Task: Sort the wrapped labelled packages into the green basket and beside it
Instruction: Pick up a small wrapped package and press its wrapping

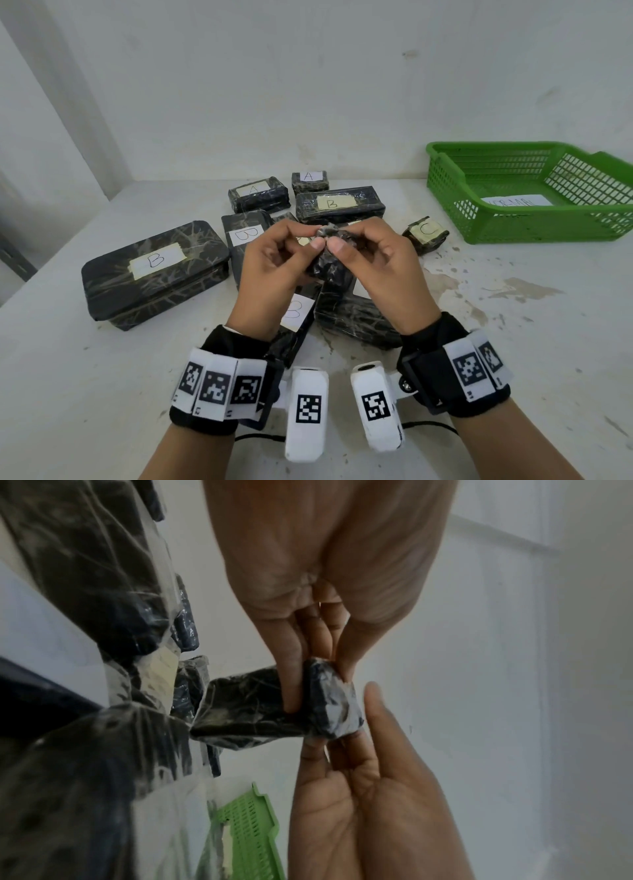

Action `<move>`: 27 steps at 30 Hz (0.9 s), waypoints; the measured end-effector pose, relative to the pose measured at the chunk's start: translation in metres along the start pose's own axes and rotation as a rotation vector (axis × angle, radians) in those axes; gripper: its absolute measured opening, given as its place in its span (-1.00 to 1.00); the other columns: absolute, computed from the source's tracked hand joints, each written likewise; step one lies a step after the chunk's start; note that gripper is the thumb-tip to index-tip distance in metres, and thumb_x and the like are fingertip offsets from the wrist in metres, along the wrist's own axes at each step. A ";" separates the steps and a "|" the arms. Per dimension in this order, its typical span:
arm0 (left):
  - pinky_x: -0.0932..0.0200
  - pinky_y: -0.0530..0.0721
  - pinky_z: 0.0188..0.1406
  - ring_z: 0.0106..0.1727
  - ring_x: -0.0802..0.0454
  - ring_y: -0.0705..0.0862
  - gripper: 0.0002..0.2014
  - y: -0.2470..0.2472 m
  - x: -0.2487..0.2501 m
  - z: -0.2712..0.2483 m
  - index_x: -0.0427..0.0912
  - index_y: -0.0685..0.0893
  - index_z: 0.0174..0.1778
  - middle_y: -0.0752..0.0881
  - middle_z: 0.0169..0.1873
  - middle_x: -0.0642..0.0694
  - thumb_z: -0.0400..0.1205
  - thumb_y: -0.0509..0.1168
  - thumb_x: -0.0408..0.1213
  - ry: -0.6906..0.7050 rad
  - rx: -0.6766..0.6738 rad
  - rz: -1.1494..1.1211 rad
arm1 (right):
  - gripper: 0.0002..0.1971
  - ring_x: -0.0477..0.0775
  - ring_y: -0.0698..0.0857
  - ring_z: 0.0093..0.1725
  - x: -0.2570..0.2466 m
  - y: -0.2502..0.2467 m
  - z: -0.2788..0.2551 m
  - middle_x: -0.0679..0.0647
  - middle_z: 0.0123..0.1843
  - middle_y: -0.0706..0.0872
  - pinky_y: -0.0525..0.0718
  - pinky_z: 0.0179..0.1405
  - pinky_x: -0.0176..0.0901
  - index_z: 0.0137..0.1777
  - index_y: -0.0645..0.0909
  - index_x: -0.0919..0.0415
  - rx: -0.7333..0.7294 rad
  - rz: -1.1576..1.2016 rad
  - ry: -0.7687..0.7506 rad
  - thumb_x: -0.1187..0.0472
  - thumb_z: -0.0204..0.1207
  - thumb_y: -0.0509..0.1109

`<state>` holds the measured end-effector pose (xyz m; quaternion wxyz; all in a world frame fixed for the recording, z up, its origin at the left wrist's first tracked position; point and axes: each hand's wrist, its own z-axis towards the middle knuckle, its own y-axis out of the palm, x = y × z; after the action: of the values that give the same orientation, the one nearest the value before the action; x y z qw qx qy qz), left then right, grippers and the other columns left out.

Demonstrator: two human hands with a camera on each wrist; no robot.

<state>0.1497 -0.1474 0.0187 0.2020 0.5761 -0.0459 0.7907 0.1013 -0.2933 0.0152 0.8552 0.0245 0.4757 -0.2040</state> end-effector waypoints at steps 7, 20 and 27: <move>0.01 0.71 -0.33 -0.35 0.13 0.57 -0.94 0.000 0.001 -0.001 -0.10 0.76 -0.08 0.50 -0.49 0.03 0.57 0.41 -0.32 0.013 -0.030 -0.031 | -0.94 0.06 0.67 -0.13 -0.001 -0.001 0.001 0.22 -0.14 0.68 0.61 -0.09 -0.29 -0.11 0.71 0.20 0.012 0.009 0.013 0.22 0.52 0.50; 0.11 0.79 -0.15 -0.17 0.03 0.66 -0.77 -0.006 -0.002 0.003 -0.15 0.74 0.00 0.66 -0.31 -0.02 0.44 0.50 -0.35 0.032 -0.045 -0.104 | -0.48 0.06 0.75 0.10 -0.009 -0.003 0.001 0.34 0.26 0.64 0.69 0.08 -0.26 0.29 0.66 0.22 -0.124 0.196 0.116 0.50 0.33 0.62; 0.15 0.78 -0.25 -0.13 0.07 0.66 -0.82 -0.011 -0.004 0.006 -0.09 0.75 -0.03 0.65 -0.29 0.04 0.48 0.40 -0.38 0.041 -0.016 -0.201 | -0.27 0.10 0.69 0.10 -0.010 0.002 -0.001 0.23 0.36 0.57 0.72 0.17 -0.15 0.47 0.54 0.19 -0.124 0.208 0.112 0.56 0.29 0.61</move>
<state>0.1601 -0.1402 0.0157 0.2860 0.5600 0.0099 0.7775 0.0964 -0.2874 0.0227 0.8438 0.0324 0.5292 -0.0828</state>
